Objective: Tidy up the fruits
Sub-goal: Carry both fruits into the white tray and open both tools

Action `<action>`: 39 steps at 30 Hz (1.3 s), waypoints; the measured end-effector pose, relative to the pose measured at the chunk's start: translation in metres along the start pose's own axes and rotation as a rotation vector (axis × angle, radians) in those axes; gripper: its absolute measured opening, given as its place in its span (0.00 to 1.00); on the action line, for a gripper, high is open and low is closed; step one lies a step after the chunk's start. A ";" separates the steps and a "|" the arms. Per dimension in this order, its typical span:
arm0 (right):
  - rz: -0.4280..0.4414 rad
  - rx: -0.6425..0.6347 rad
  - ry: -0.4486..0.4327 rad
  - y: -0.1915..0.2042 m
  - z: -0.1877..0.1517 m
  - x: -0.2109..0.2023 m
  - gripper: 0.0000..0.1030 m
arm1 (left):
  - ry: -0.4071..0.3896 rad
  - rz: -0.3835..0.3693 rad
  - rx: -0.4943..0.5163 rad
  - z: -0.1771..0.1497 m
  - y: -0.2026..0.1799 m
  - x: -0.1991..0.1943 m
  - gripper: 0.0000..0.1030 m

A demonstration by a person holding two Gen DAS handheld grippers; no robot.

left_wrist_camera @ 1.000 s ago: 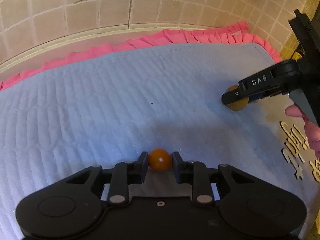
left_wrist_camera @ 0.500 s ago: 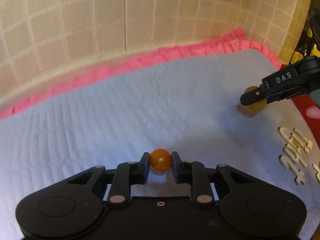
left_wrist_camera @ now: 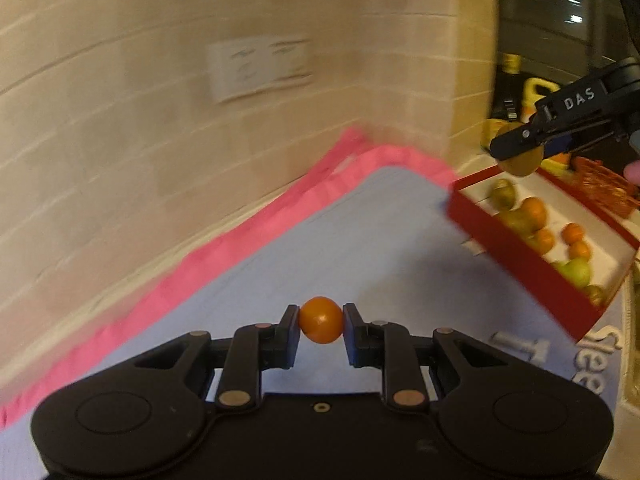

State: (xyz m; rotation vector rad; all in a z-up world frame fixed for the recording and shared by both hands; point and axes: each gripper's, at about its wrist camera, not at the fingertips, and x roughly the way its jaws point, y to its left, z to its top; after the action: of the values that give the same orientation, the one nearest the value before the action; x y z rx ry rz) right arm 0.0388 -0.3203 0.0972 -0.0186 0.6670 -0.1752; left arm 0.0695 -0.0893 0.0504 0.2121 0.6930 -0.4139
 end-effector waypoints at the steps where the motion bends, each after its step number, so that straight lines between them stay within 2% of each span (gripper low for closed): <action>1: -0.023 0.015 -0.018 -0.014 0.003 -0.009 0.41 | -0.007 -0.017 0.020 0.008 -0.009 0.004 0.25; 11: -0.231 0.193 -0.122 -0.143 0.005 -0.075 0.41 | -0.075 -0.199 0.160 0.081 -0.112 0.048 0.25; 16: -0.292 0.247 -0.154 -0.185 0.002 -0.093 0.41 | -0.105 -0.262 0.224 0.114 -0.160 0.066 0.25; 21: -0.317 0.292 -0.153 -0.214 -0.004 -0.097 0.41 | -0.119 -0.325 0.241 0.144 -0.196 0.087 0.25; 25: -0.317 0.305 -0.121 -0.229 -0.007 -0.084 0.41 | -0.092 -0.357 0.233 0.161 -0.217 0.113 0.25; 30: -0.265 0.355 -0.070 -0.253 0.003 -0.049 0.41 | -0.026 -0.329 0.193 0.169 -0.228 0.165 0.25; 34: -0.256 0.365 -0.015 -0.268 0.016 -0.004 0.41 | 0.062 -0.305 0.176 0.158 -0.228 0.207 0.25; 39: -0.238 0.409 0.047 -0.280 0.014 0.047 0.41 | 0.141 -0.289 0.178 0.139 -0.225 0.244 0.25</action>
State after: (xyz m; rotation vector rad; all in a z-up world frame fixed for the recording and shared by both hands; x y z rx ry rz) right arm 0.0401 -0.6041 0.1003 0.3005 0.6649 -0.5397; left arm 0.2196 -0.4095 -0.0173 0.3130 0.8295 -0.7437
